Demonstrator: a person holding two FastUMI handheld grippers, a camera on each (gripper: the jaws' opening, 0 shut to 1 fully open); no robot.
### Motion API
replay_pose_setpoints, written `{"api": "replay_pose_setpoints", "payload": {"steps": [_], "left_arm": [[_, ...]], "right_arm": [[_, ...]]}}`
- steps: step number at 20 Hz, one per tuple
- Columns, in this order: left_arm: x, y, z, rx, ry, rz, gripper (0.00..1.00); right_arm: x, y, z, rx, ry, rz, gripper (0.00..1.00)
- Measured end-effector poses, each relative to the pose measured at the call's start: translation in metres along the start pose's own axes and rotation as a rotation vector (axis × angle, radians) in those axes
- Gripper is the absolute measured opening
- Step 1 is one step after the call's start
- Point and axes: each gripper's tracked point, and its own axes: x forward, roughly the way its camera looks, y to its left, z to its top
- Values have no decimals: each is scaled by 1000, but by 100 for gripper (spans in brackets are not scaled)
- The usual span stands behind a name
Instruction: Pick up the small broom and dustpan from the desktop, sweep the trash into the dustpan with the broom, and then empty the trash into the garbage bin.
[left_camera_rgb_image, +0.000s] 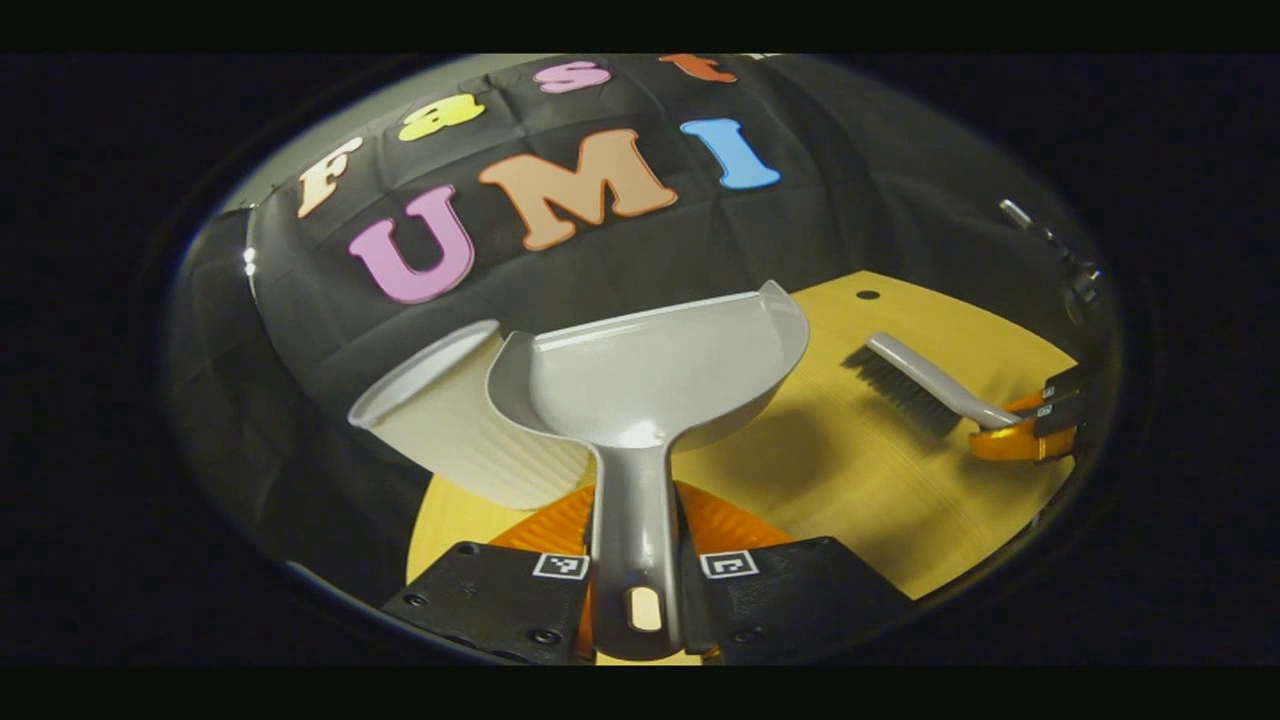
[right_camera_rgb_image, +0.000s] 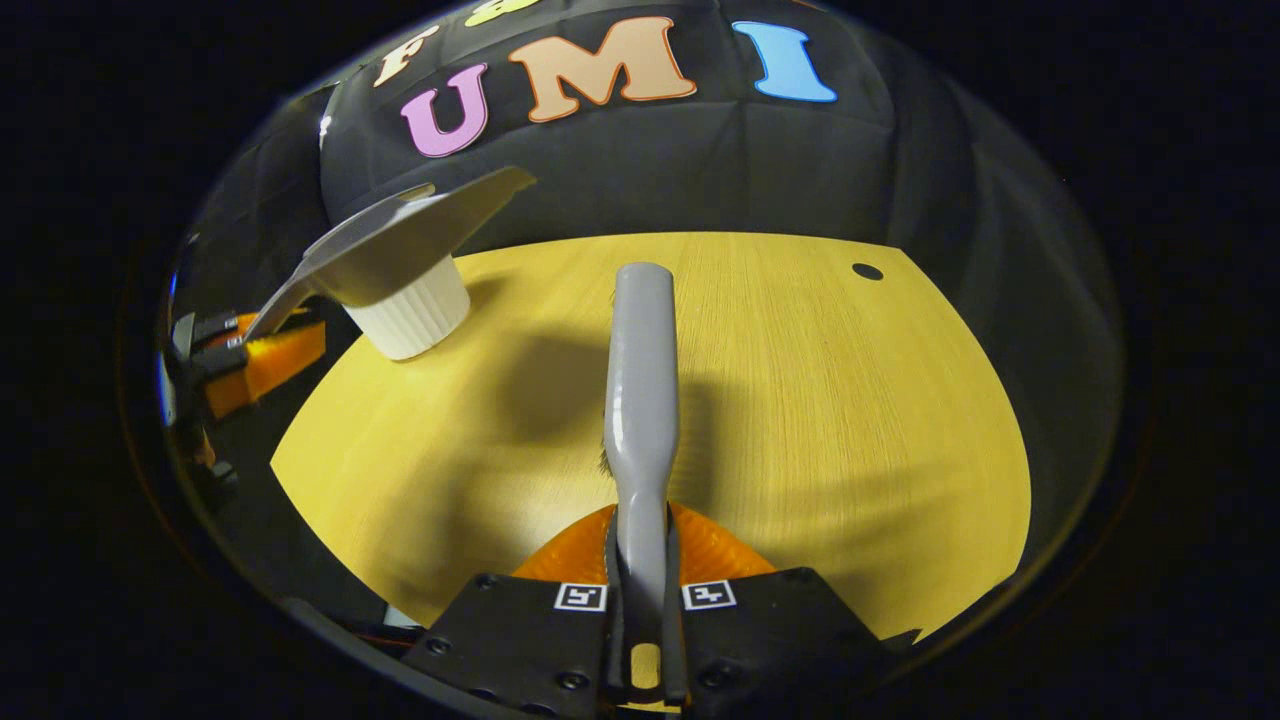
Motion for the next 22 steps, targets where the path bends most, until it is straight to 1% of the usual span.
{"api": "replay_pose_setpoints", "payload": {"steps": [3, 4, 5, 6, 7, 8, 9, 11, 12, 13, 16, 19, 22], "left_arm": [[11, -7, -28, -21, 68, -7, 23], [16, -7, -39, -45, 88, -8, 29], [18, -7, -48, -69, 114, -9, 29], [20, -6, -58, -84, 142, -10, 24], [19, -7, -64, -93, 170, -15, 26], [19, -7, -66, -95, 195, -20, 24], [19, -8, -71, -96, 218, -23, 27], [18, -8, -82, -103, 253, -35, 27], [17, -12, -87, -105, 272, -43, 28], [15, -16, -92, -109, 288, -51, 27], [9, -27, -115, -102, 349, -64, 27], [8, -27, -117, -78, 346, -56, 28], [11, -31, -120, -88, 354, -49, 28]], "right_arm": [[1, -1, 0, 11, 39, -40, 12], [1, -3, 1, 5, 58, -58, 12], [-1, -3, 2, 3, 75, -77, 12], [-5, 0, 4, 8, 99, -91, 12], [-6, 2, 4, 17, 125, -100, 12], [-6, 2, 5, 26, 147, -110, 12], [-5, 3, 5, 29, 167, -123, 12], [-8, 3, 6, 25, 196, -149, 12], [-9, 4, 6, 26, 214, -156, 12], [-11, 6, 8, 24, 217, -155, 12], [-9, 3, 4, 3, 223, -163, 12], [-9, 3, 4, -4, 231, -174, 15], [-9, 5, 1, -9, 241, -168, 16]]}}
